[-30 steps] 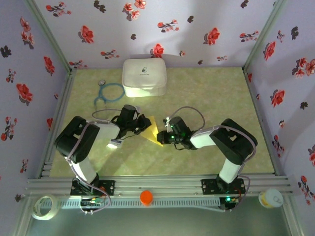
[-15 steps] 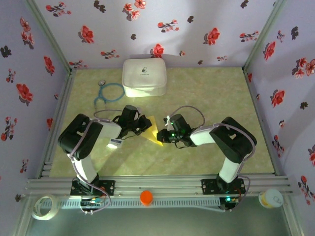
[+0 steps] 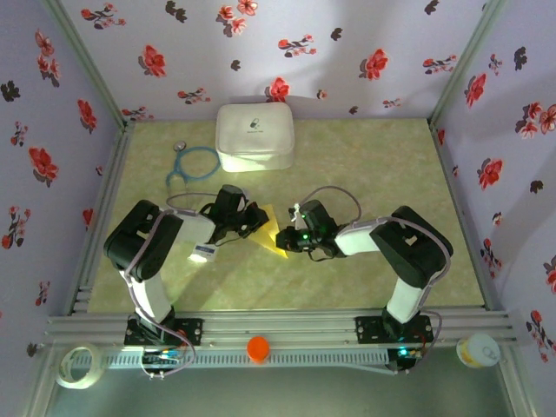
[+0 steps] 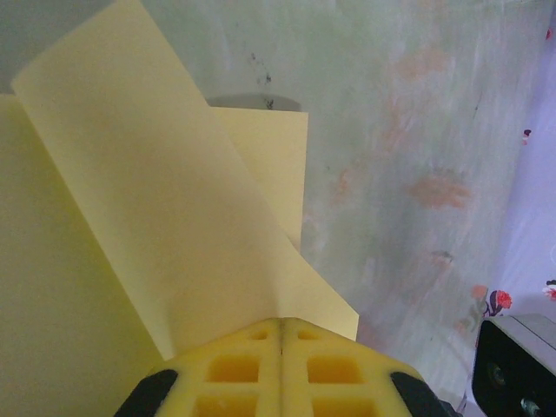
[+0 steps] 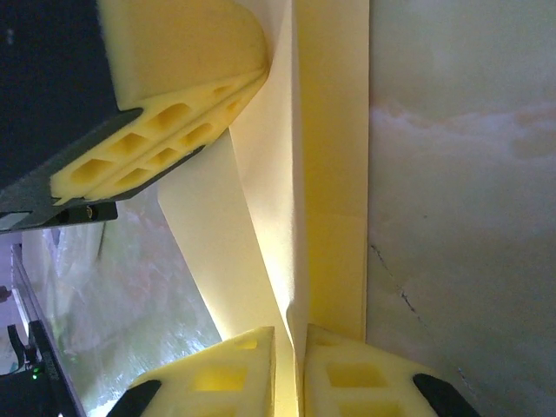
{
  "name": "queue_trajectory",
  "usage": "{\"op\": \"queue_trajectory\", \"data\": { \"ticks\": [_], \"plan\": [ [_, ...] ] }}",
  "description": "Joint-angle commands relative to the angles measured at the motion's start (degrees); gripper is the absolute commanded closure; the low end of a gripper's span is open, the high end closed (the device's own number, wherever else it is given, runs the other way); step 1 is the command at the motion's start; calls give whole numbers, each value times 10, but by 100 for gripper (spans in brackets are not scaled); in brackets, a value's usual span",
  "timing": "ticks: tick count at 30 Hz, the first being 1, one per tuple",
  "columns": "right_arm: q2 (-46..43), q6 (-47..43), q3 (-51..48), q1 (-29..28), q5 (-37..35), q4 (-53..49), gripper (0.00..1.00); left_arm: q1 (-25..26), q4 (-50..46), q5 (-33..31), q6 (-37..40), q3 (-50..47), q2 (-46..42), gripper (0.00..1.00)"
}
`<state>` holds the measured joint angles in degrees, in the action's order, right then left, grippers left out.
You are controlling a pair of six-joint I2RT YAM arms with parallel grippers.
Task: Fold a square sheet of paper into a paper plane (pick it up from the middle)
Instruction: Fourth fold the wing at the center of the table.
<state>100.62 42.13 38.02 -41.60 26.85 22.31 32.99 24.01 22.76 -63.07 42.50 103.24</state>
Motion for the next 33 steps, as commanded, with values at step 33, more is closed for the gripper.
{"op": "queue_trajectory", "data": {
  "ticks": [33],
  "plan": [
    [25, 46, 17, -5, -7, -66, 82, 2, -17, 14, 28, 18, 39, 100]
  ]
}}
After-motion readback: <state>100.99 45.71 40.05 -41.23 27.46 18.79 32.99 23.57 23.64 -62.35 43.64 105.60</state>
